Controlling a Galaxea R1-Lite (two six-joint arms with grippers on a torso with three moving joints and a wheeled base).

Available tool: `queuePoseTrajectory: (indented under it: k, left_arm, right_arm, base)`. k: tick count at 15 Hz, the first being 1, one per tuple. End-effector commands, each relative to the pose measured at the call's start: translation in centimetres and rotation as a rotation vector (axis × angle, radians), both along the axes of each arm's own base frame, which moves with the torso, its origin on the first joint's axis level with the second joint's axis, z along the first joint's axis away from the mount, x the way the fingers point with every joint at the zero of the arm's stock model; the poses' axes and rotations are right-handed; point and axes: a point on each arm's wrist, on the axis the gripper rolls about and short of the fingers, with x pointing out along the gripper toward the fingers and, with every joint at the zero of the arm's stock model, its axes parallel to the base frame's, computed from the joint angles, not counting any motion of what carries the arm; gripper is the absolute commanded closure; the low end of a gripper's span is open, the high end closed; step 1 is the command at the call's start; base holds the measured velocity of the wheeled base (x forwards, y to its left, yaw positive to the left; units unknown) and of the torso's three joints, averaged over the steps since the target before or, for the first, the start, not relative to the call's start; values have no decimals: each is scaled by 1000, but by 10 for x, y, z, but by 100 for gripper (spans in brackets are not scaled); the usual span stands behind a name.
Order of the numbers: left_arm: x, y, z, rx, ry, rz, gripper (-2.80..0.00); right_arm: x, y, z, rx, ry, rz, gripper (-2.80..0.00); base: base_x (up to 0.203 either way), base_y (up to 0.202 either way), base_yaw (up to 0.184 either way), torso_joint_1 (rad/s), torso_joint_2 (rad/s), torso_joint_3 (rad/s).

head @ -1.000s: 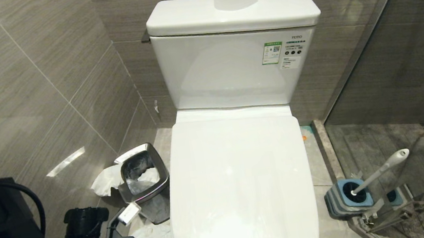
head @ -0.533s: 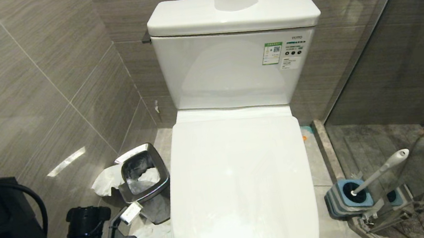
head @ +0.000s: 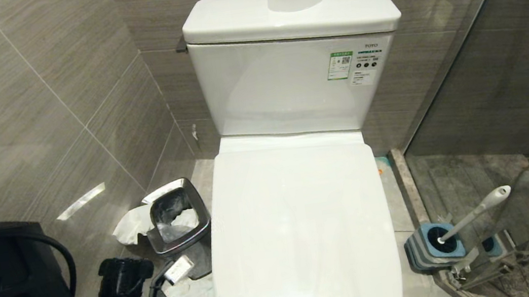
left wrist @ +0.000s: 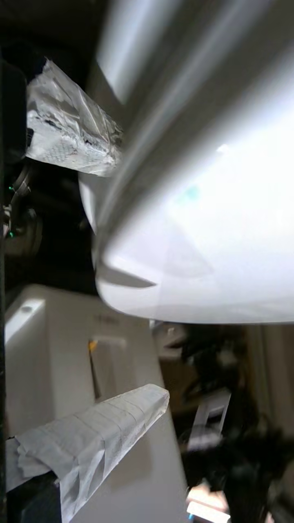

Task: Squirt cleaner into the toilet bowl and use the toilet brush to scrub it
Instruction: Use the left hand to lift the toilet lid slightly

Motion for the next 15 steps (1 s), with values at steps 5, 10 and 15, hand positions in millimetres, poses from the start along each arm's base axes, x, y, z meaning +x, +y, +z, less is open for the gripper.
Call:
queuePoseTrajectory:
  k: [5, 10, 15]
  left_arm:
    - [-2, 2, 14, -82, -34, -54, -280]
    - [-6, 11, 22, -142, -34, -74, -280]
    - [-9, 21, 37, -213, -76, -103, -280]
  right_arm:
    - [0, 0, 0, 1, 0, 0, 0]
    - [0, 0, 0, 1, 0, 0, 0]
    - [0, 0, 0, 1, 0, 0, 0]
  base:
    - [0, 0, 0, 0, 0, 0]
    - [0, 0, 0, 0, 0, 0]
    - [0, 0, 0, 0, 0, 0]
